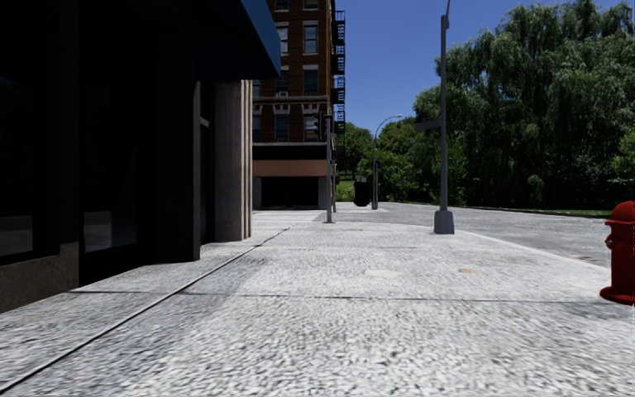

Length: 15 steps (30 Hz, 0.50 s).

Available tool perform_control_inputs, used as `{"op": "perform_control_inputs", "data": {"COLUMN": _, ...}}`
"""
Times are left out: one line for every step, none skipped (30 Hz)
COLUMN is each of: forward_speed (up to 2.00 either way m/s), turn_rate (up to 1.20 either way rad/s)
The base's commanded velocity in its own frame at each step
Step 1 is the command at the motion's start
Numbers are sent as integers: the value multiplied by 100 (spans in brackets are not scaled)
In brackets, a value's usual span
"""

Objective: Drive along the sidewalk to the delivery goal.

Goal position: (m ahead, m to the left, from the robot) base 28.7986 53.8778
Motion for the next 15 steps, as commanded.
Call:
{"op": "perform_control_inputs", "data": {"forward_speed": 200, "turn_rate": 0}}
{"op": "perform_control_inputs", "data": {"forward_speed": 200, "turn_rate": 0}}
{"op": "perform_control_inputs", "data": {"forward_speed": 200, "turn_rate": 0}}
{"op": "perform_control_inputs", "data": {"forward_speed": 200, "turn_rate": 0}}
{"op": "perform_control_inputs", "data": {"forward_speed": 200, "turn_rate": 0}}
{"op": "perform_control_inputs", "data": {"forward_speed": 200, "turn_rate": 0}}
{"op": "perform_control_inputs", "data": {"forward_speed": 200, "turn_rate": 0}}
{"op": "perform_control_inputs", "data": {"forward_speed": 200, "turn_rate": 0}}
{"op": "perform_control_inputs", "data": {"forward_speed": 200, "turn_rate": 0}}
{"op": "perform_control_inputs", "data": {"forward_speed": 200, "turn_rate": 0}}
{"op": "perform_control_inputs", "data": {"forward_speed": 200, "turn_rate": 0}}
{"op": "perform_control_inputs", "data": {"forward_speed": 200, "turn_rate": 0}}
{"op": "perform_control_inputs", "data": {"forward_speed": 200, "turn_rate": 0}}
{"op": "perform_control_inputs", "data": {"forward_speed": 200, "turn_rate": 0}}
{"op": "perform_control_inputs", "data": {"forward_speed": 200, "turn_rate": 0}}
